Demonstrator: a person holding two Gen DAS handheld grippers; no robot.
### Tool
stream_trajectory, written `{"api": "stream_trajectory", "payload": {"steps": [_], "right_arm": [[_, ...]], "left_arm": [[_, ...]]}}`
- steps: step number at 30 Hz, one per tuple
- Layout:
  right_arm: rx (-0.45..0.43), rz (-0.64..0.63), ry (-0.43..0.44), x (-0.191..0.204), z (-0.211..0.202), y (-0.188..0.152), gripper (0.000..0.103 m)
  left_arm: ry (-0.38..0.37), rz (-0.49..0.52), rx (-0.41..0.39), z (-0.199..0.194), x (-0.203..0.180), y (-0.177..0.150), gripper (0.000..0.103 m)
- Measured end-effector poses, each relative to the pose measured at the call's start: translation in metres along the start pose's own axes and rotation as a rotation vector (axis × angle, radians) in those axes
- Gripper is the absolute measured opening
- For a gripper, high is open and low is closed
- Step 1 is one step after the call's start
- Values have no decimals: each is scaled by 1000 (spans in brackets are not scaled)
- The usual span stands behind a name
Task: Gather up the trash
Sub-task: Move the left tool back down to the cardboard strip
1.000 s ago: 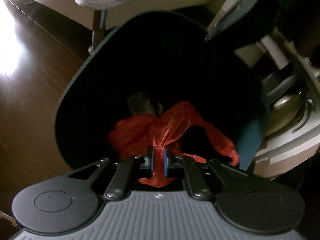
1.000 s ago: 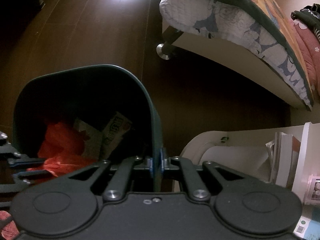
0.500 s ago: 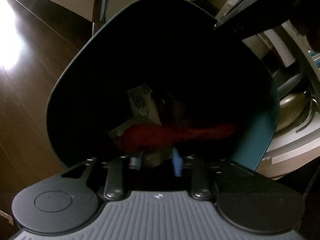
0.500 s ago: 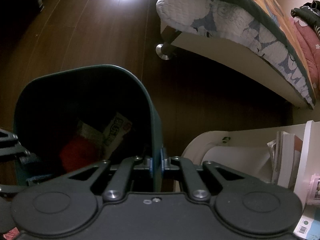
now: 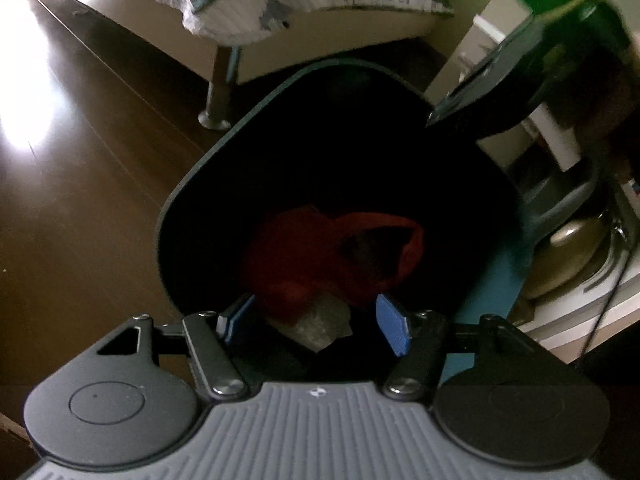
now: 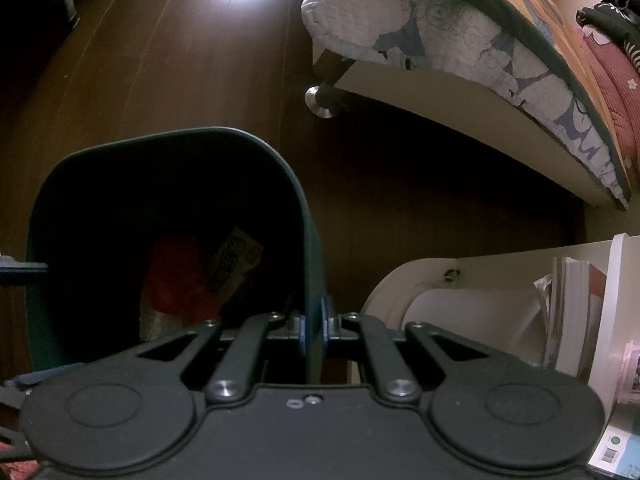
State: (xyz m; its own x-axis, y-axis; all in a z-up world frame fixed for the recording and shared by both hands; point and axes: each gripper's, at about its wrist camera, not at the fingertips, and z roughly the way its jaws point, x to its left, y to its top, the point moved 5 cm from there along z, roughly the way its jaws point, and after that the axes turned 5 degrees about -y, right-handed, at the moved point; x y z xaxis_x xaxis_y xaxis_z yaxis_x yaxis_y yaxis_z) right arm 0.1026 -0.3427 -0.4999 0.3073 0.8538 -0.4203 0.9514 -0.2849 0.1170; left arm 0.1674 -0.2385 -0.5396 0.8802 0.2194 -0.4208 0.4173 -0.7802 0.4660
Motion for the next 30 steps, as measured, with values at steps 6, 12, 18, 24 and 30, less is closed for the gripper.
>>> {"api": "stream_trajectory", "payload": {"steps": [6,12,18,24,30], "right_arm": [[0,-2,1,1,0,0,6],[-4,-2,0,1,0,1,6],[-5,-5,-1,3,-2,1,7],[-14,-3,1,5,-5,-2,7],[-10,-7,-3,5,-5,-2,8]], "left_arm": [[40,-9,-100,-50,12,-7,71],[173,-124,-185,-94,61,-29,79],[392,-380,-223,-122,150,-73,81],[662,-677,-174,-111,257,-133,82],[773,-798,-125,-88,325,-165,82]]}}
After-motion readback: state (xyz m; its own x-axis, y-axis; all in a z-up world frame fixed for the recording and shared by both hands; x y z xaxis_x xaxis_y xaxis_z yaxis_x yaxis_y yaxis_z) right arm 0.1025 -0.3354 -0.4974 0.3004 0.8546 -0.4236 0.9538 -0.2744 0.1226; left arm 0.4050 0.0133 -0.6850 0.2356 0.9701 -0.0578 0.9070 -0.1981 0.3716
